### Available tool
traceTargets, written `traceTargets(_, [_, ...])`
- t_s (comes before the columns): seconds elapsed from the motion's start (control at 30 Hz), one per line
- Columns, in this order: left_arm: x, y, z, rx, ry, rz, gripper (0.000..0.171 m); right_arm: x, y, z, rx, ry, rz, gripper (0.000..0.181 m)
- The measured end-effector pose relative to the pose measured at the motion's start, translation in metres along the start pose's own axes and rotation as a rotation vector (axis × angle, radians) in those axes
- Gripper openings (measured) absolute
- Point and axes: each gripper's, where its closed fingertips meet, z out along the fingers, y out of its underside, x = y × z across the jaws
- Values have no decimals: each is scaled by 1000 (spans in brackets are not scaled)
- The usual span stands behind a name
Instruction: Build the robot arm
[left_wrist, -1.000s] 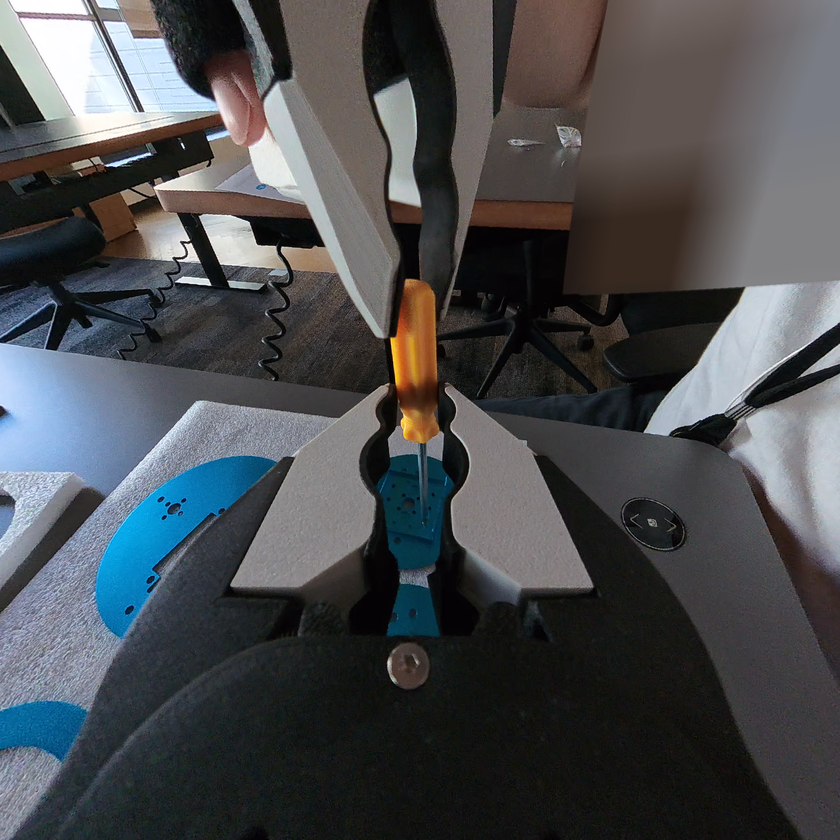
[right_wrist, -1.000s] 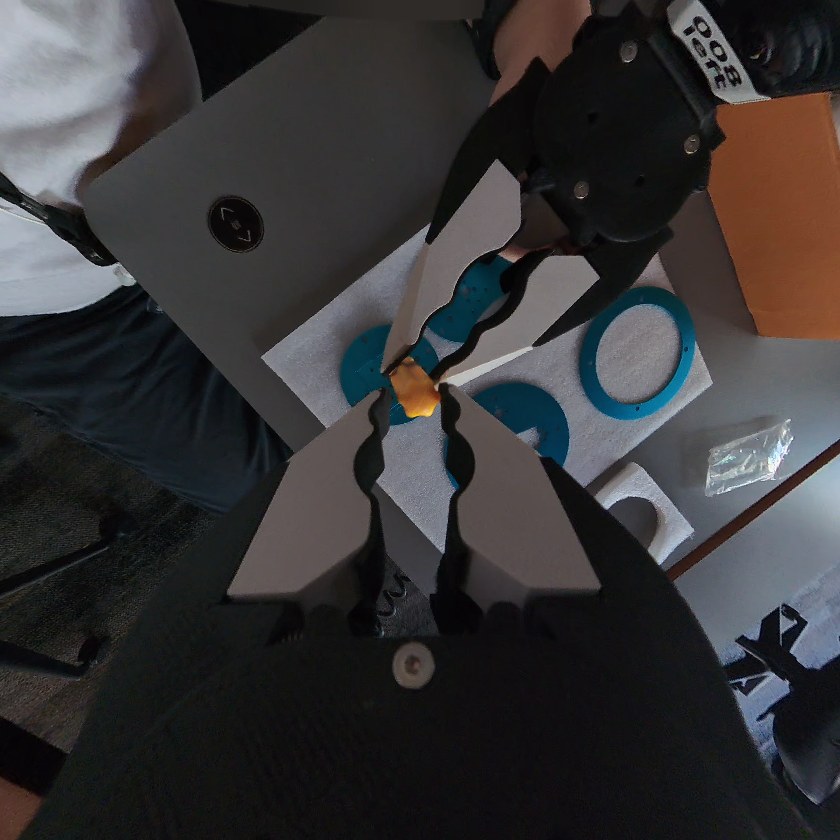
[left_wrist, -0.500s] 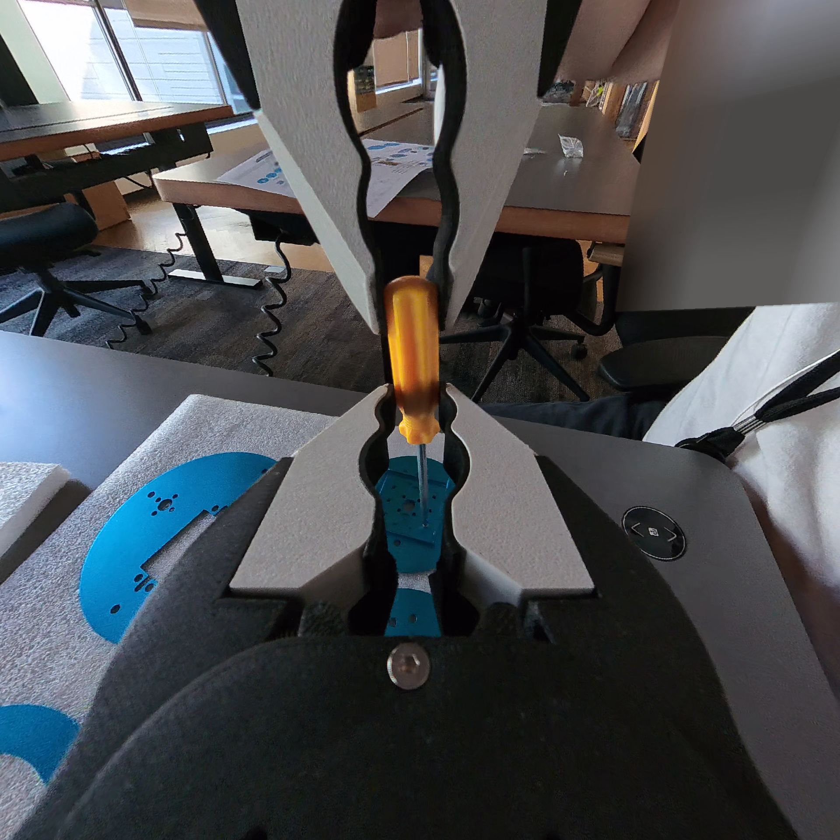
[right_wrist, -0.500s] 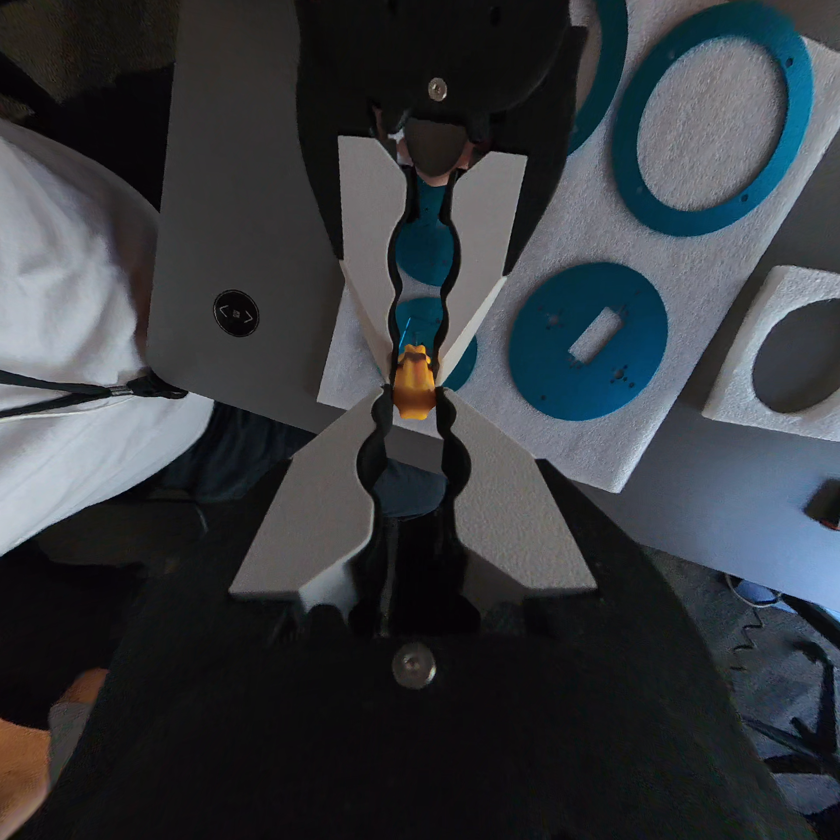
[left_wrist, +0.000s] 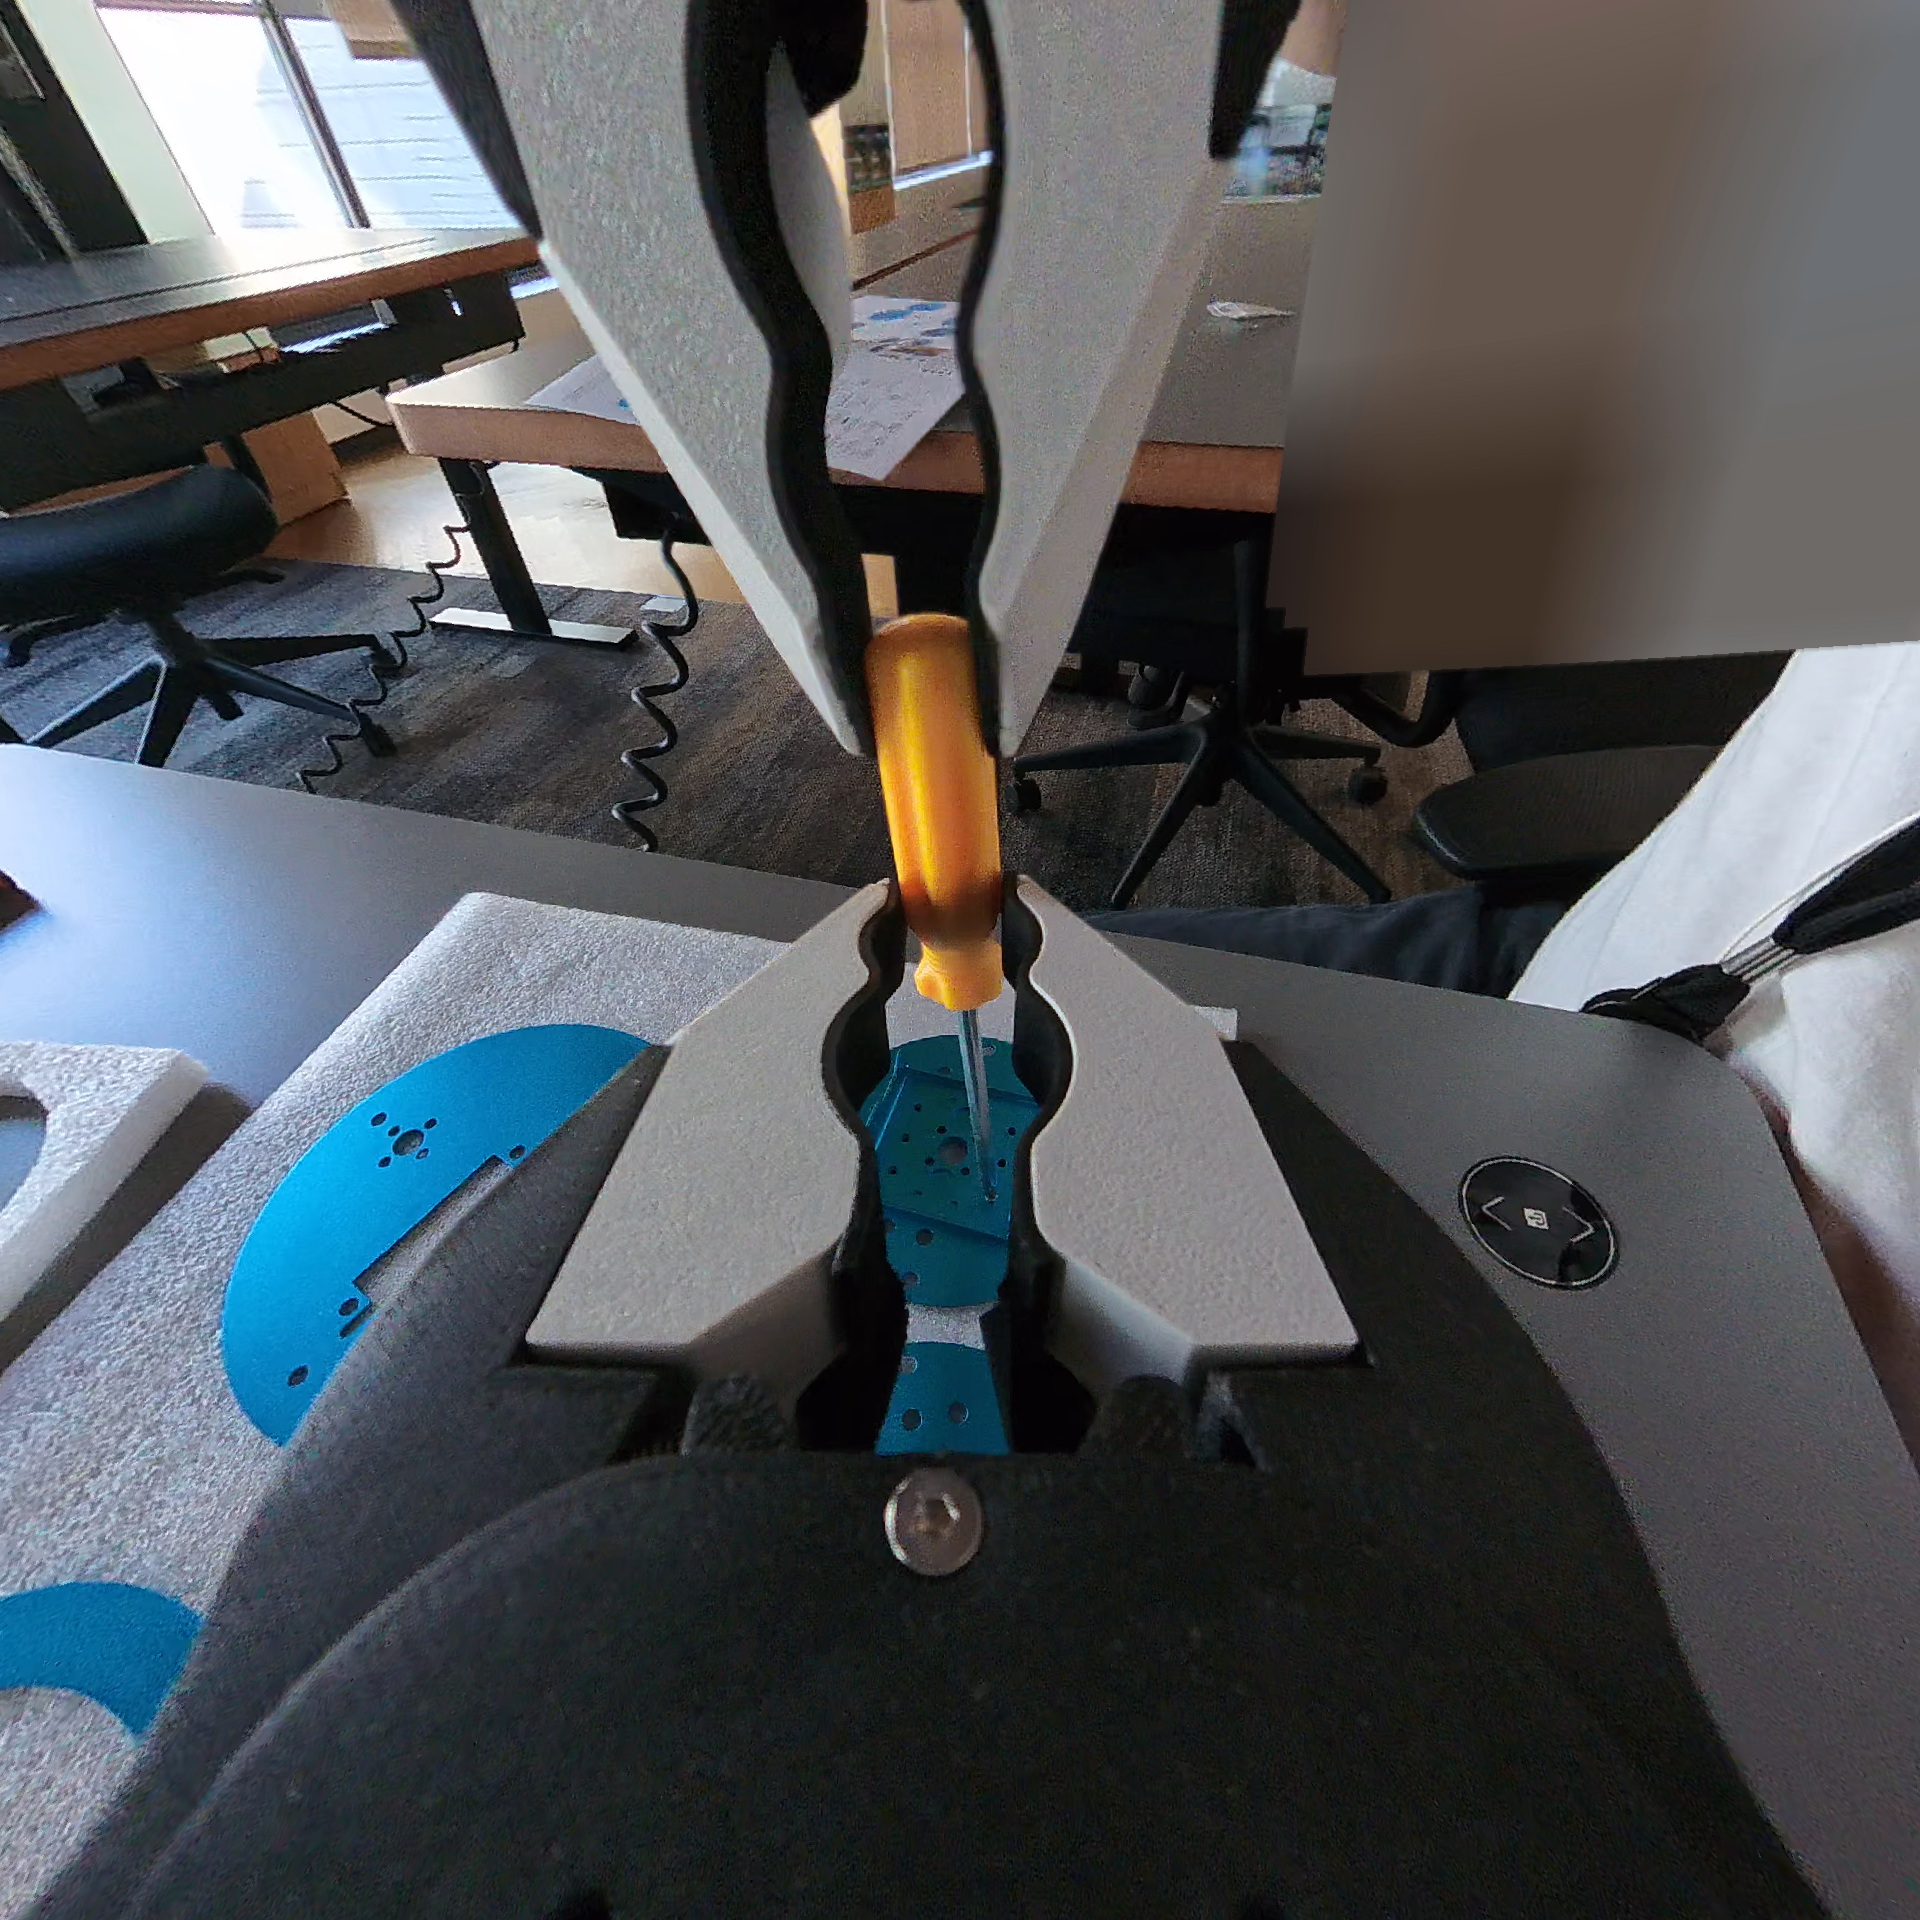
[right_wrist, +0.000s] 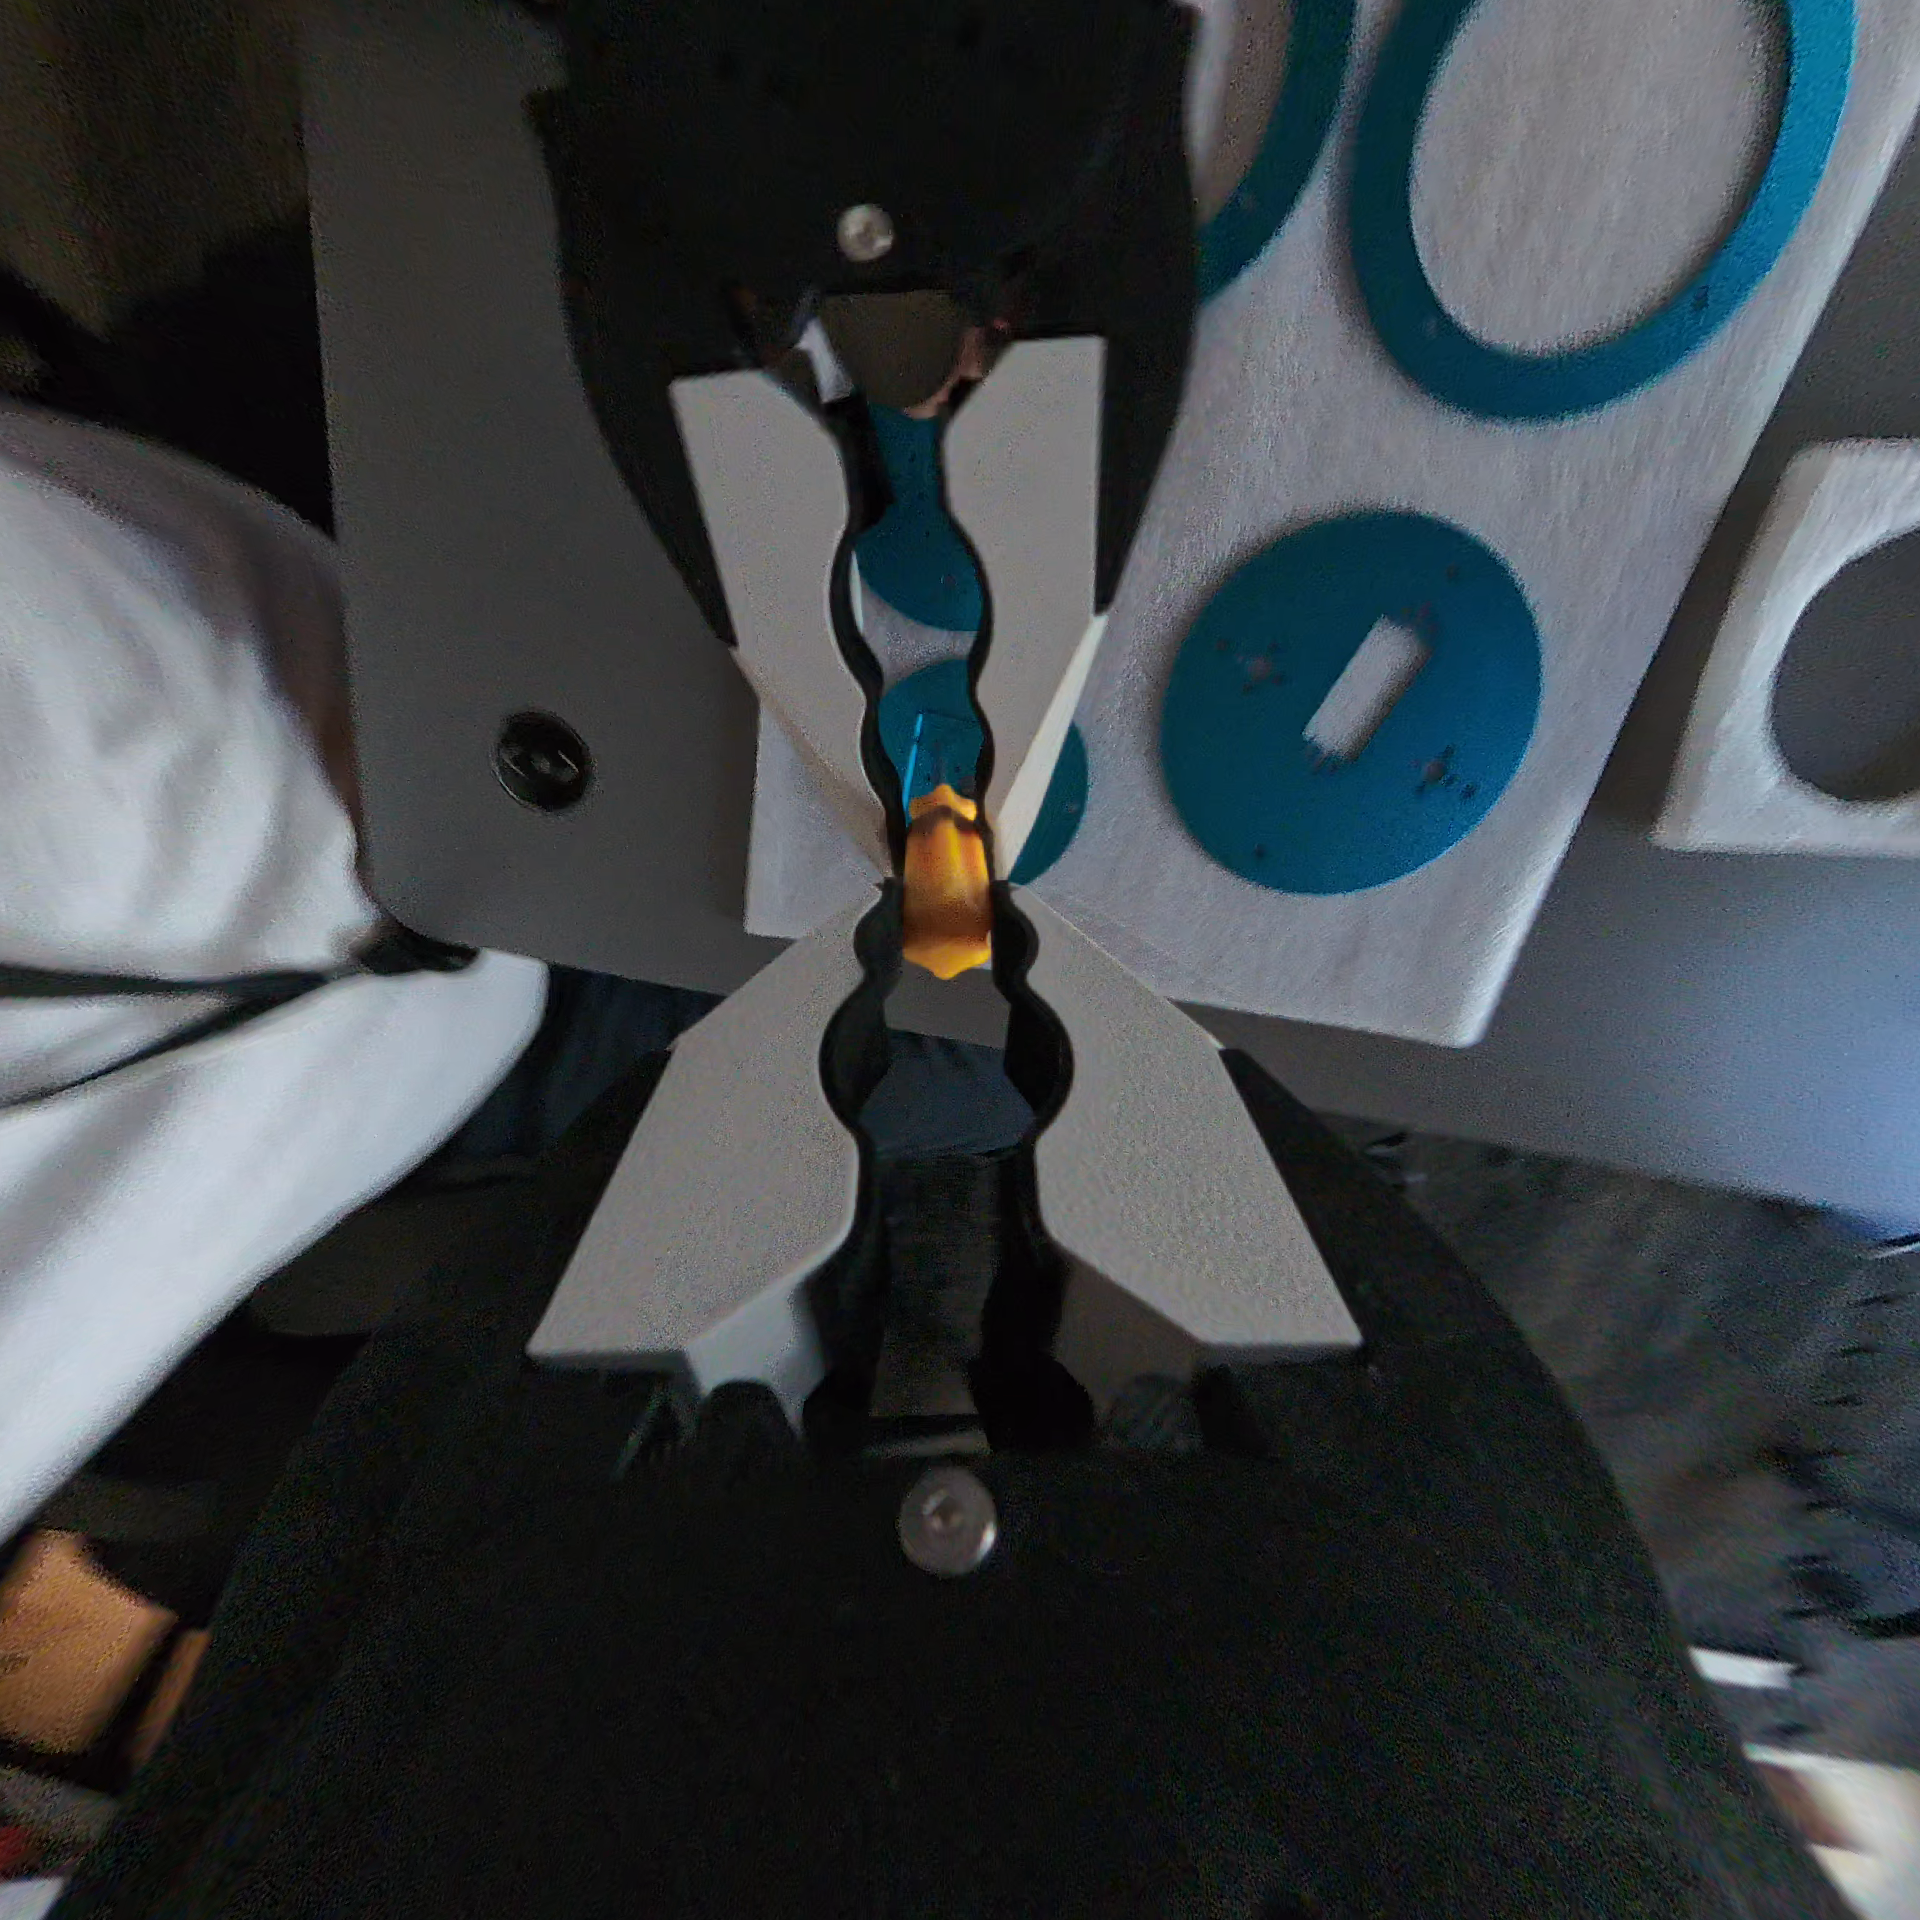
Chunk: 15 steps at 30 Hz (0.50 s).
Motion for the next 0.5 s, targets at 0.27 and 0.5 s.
traceTargets(0.27, [4, 1, -3, 3, 30, 5, 16, -9, -5, 0, 24, -7, -181, 25])
traceTargets(0.5, [8, 0, -1, -6, 39, 24, 15, -16, -7, -2, 41, 30, -480, 11])
